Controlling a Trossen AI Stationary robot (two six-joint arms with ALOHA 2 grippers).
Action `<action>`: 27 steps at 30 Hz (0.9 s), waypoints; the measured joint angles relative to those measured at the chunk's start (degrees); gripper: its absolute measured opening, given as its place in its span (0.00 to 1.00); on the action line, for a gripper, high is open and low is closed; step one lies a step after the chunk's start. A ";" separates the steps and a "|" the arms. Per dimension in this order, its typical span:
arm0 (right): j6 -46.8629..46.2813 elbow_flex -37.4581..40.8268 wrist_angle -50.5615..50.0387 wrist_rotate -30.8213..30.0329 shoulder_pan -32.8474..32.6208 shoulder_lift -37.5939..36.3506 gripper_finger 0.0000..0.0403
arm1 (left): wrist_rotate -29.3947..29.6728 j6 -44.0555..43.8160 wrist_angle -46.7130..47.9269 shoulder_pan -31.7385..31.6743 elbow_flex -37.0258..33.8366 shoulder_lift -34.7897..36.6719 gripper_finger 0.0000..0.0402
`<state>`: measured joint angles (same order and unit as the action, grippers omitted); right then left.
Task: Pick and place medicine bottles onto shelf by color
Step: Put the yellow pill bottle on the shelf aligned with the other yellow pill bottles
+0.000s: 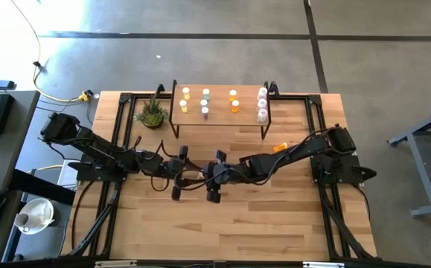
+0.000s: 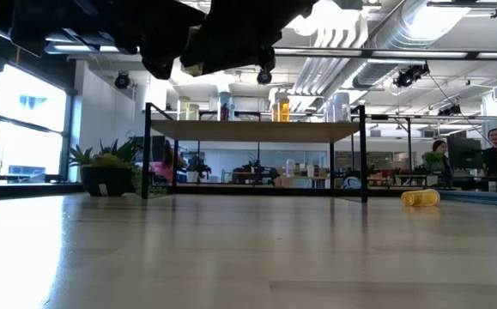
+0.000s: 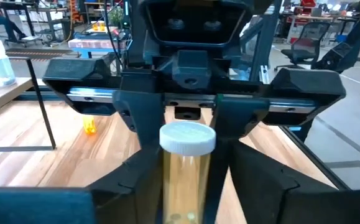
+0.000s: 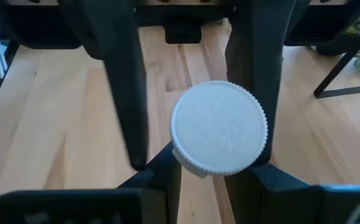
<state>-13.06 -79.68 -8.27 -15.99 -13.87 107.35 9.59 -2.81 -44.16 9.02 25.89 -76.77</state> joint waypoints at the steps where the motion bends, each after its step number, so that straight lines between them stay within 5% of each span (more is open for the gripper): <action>1: 0.00 -0.02 -0.01 -0.05 0.06 0.00 0.22 | -0.02 -0.02 0.00 -0.02 0.00 0.00 0.40; 12: 0.06 -0.02 0.09 0.22 0.27 0.00 0.22 | -0.14 0.11 -0.02 -0.02 0.01 0.00 0.26; 22: 0.09 -0.02 0.07 0.15 0.31 0.00 0.22 | -0.25 0.15 -0.02 -0.02 0.00 0.00 0.24; 27: 0.09 -0.03 0.01 -0.06 0.32 0.00 0.31 | -0.50 0.06 -0.02 -0.02 0.00 0.00 0.24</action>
<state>-12.97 -79.71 -8.26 -16.05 -13.55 107.35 9.09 -2.75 -44.18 8.99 25.89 -76.77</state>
